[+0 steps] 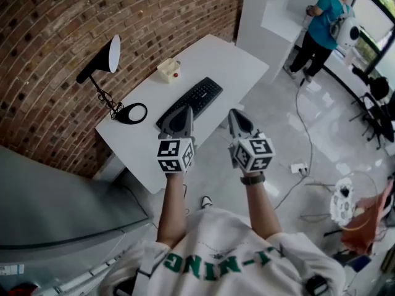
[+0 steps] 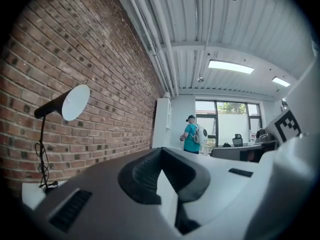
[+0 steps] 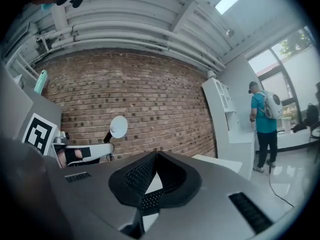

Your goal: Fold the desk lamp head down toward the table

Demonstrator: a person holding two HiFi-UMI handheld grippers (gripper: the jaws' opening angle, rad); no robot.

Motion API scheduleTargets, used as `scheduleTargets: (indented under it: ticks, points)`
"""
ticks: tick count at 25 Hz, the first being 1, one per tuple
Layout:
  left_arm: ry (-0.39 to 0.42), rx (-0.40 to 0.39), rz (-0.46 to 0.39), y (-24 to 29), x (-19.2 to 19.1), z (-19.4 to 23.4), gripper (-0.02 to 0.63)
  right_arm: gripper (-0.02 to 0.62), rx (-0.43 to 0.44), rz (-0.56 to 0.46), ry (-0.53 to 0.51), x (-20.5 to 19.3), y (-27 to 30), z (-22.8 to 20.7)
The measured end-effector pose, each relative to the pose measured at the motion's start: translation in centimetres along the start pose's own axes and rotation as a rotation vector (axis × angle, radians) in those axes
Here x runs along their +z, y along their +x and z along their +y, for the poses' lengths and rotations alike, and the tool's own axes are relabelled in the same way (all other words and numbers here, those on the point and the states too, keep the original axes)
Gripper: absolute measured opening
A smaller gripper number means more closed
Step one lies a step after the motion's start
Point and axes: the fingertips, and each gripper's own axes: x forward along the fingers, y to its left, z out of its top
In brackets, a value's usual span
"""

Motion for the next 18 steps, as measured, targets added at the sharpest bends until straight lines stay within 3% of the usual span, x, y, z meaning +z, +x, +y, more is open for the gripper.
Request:
scheduleTargets:
  ticks: [10, 18]
  points:
    - [-0.031, 0.248, 0.013, -4.5, -0.1, 12.6, 0.0, 0.005, 0.316, 0.092, -0.066, -1.5, 12.1, 11.5]
    - [-0.043, 0.421, -0.022, -5.7, 1.2, 21.3, 0.0, 0.006, 0.531, 0.081, -0.1, -0.3, 21.3, 18.3]
